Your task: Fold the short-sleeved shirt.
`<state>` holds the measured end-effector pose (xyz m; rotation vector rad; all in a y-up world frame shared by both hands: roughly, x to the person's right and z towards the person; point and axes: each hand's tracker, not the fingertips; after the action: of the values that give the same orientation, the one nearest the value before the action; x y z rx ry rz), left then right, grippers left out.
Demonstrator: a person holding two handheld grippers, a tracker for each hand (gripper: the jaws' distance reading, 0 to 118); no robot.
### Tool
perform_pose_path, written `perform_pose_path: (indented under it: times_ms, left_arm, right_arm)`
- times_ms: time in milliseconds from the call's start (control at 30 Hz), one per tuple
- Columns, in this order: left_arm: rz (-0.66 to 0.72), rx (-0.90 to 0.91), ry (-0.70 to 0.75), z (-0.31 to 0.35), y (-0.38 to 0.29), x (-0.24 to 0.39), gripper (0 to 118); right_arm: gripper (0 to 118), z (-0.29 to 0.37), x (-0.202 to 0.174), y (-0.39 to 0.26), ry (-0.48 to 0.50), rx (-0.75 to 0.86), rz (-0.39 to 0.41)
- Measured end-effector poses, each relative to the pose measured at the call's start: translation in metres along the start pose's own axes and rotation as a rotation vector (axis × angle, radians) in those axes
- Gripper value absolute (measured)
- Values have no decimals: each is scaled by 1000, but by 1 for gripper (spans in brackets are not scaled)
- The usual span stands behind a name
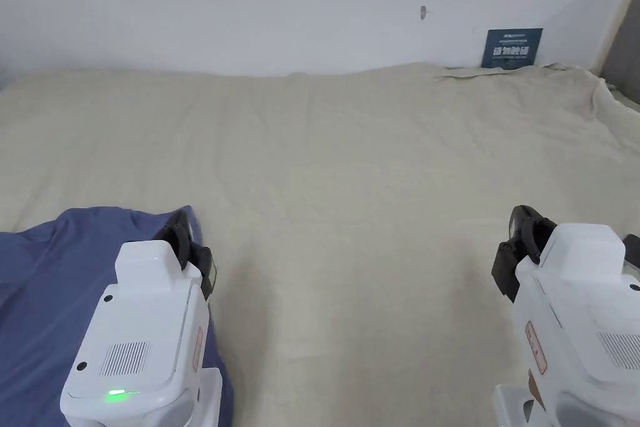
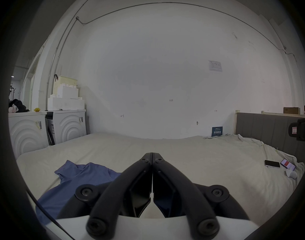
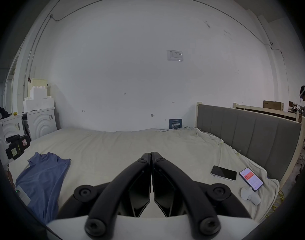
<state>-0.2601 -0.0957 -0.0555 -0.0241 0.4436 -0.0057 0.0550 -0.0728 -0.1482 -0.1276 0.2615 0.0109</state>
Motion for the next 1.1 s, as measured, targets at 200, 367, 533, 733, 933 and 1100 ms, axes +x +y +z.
perform_pose_path:
  times_ms: [200, 367, 533, 733, 933, 1100]
  left_arm:
    - [-7, 11, 109, 16, 6, -46, 1]
    - [-15, 19, 235, 38, 11, -97, 1]
    - [-27, 24, 339, 66, 18, -143, 1]
    - [-36, 21, 450, 96, 20, -183, 1]
    - [-42, 19, 507, 114, 19, -207, 1]
    - [-33, 17, 523, 112, 20, -215, 1]
  right_arm:
    - [0, -10, -43, 7, 104, 21, -6]
    - [0, -14, -92, 7, 224, 25, -3]
    - [0, -13, -140, 6, 343, 27, 5]
    - [0, -9, -183, 1, 446, 20, 5]
    - [0, -7, -204, -6, 505, 7, 21]
    - [0, -8, -205, -7, 513, 5, 28]
